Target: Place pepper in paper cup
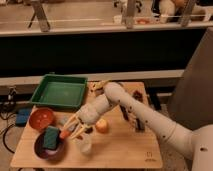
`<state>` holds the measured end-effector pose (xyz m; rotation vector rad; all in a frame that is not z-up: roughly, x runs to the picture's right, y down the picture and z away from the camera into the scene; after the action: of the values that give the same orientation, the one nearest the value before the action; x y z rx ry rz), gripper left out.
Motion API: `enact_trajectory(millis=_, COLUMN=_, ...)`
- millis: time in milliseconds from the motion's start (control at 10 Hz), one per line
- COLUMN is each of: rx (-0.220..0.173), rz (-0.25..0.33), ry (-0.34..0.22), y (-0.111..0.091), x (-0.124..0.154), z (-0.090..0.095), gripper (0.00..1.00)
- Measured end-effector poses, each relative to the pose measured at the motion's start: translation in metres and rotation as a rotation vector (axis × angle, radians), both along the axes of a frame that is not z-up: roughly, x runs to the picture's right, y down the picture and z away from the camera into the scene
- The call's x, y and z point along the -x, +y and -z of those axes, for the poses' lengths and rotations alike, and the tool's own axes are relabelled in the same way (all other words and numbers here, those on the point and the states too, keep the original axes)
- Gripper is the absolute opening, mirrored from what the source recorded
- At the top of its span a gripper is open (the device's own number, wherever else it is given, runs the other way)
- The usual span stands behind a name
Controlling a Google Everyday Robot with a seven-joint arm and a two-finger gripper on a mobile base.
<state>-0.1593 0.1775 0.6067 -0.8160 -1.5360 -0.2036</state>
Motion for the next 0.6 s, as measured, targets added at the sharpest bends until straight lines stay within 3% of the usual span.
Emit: enact_trajectory(millis=600, rx=0.019, rz=0.013, ry=-0.029, y=0.017, x=0.003, z=-0.019, gripper=0.0)
